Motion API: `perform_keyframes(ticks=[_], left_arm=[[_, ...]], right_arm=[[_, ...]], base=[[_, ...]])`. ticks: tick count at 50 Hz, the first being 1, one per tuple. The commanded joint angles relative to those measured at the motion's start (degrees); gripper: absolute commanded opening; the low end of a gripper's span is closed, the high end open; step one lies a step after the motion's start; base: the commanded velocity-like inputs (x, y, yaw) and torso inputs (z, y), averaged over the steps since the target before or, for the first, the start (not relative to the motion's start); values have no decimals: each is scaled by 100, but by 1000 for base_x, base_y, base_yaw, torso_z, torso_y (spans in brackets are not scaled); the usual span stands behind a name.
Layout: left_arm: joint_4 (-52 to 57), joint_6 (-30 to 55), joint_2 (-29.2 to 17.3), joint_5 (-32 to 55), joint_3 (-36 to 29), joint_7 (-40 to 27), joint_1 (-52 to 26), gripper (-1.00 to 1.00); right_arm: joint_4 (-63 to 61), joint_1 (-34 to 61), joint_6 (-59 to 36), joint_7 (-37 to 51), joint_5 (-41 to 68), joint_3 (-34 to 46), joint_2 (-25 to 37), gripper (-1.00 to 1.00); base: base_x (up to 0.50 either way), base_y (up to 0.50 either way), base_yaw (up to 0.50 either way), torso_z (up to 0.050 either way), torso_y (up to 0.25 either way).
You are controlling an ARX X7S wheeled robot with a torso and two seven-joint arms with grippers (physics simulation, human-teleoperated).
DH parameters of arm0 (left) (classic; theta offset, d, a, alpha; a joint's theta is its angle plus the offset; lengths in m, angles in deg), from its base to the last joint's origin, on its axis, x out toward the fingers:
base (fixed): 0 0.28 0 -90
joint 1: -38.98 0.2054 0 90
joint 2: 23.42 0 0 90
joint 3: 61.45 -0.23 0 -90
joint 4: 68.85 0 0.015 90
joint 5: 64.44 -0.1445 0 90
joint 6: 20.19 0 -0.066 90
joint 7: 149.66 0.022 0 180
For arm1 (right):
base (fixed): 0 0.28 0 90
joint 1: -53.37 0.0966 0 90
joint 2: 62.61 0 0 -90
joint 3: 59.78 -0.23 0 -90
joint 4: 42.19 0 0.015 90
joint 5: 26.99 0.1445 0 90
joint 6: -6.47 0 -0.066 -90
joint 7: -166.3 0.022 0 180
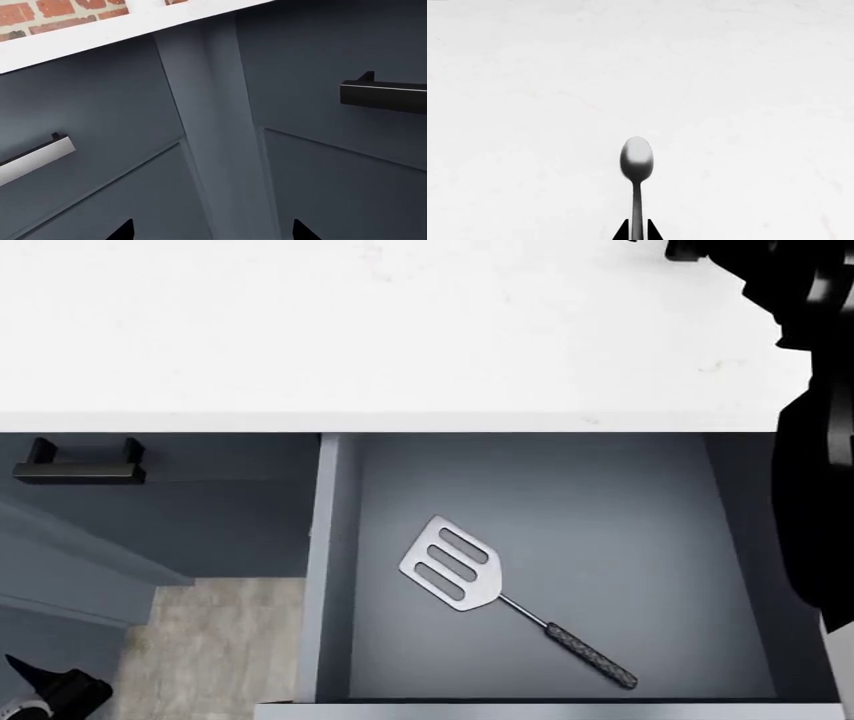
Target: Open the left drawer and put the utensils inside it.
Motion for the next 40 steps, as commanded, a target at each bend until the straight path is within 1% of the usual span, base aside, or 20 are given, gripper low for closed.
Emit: perform_keyframes(ticks=[1, 11, 27, 32, 35, 36, 38, 39, 40], left_arm=[[8, -28, 0, 15, 8, 0, 24, 100], [-54, -111, 6, 71, 14, 51, 40, 100], [-43, -115, -6, 114, 22, 61, 58, 100], [-41, -122, -8, 116, 22, 62, 55, 100], [12, -108, -11, 109, 28, 41, 70, 100], [34, -91, -11, 94, 23, 28, 70, 100], [89, -44, -18, 78, 10, 8, 66, 100], [117, -24, -18, 76, 0, 3, 62, 100], [138, -6, -14, 59, -14, -6, 57, 100]], right_arm=[[310, 1, -55, -182, 48, -7, -23, -100], [309, 198, 66, -316, 73, -21, -21, -100], [308, 232, 33, -418, 53, -23, -46, -100], [306, 236, 65, -618, -3, 95, -40, -100], [288, 221, 104, -817, -54, 205, -32, -100], [47, 119, -23, -903, -60, 230, -20, -100], [-1672, -616, -1209, -1131, 22, 202, 72, -100], [-2532, -878, -1664, -1215, 56, 195, 129, -100], [-3136, -1063, -1994, -1284, 82, 193, 184, -100]], base=[[0, 0, 0, 0, 0], [0, 0, 0, 0, 0], [0, 0, 0, 0, 161], [0, 0, 0, 0, 155], [0, 0, 0, 0, 21], [0, 0, 0, 0, 0], [0, 0, 0, 0, 0], [0, 0, 0, 0, 0], [0, 0, 0, 0, 0]])
